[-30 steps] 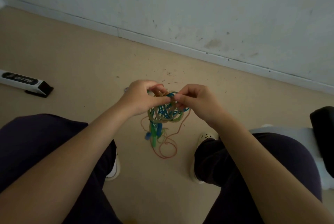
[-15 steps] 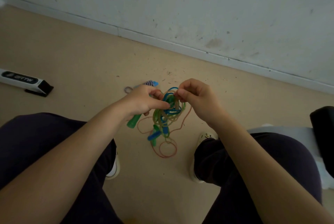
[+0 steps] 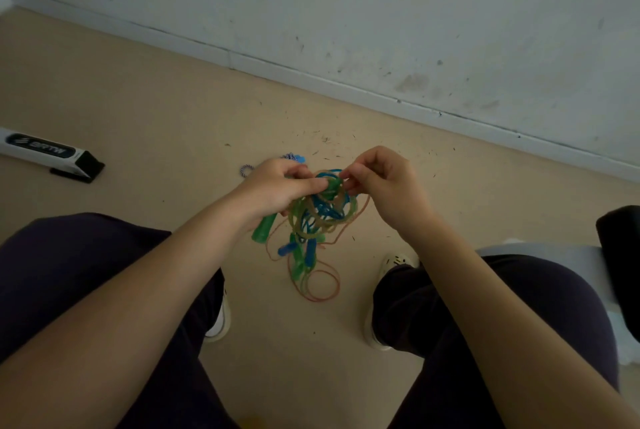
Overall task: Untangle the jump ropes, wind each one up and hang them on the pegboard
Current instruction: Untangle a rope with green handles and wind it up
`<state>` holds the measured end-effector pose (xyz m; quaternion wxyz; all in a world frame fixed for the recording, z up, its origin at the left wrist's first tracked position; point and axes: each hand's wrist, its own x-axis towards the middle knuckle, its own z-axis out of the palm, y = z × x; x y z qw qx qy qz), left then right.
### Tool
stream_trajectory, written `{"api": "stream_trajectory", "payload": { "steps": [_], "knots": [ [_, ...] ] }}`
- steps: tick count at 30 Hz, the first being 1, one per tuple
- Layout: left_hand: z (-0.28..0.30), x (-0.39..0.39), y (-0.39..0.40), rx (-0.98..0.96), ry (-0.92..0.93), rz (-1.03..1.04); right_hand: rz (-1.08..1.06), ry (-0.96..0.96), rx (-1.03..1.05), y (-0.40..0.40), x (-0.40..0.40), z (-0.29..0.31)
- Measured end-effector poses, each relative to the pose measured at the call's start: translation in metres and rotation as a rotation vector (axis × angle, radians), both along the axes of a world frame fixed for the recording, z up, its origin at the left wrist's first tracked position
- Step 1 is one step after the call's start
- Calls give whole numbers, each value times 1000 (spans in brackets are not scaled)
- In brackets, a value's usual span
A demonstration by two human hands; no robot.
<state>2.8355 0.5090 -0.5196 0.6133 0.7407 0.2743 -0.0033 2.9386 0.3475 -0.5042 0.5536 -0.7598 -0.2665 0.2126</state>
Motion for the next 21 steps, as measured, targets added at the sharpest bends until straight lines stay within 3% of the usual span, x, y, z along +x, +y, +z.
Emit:
{"api": "stream_trajectory", "payload": {
  "steps": [4, 11, 21],
  "knots": [
    [2, 0, -6, -78, -65, 71, 3, 11, -70, -1, 4, 3],
    [4, 0, -8, 53, -51, 98, 65, -180, -298, 2, 1, 5],
    [6, 0, -6, 95, 6, 95, 32, -160, -182, 2, -11, 2]
  ]
}}
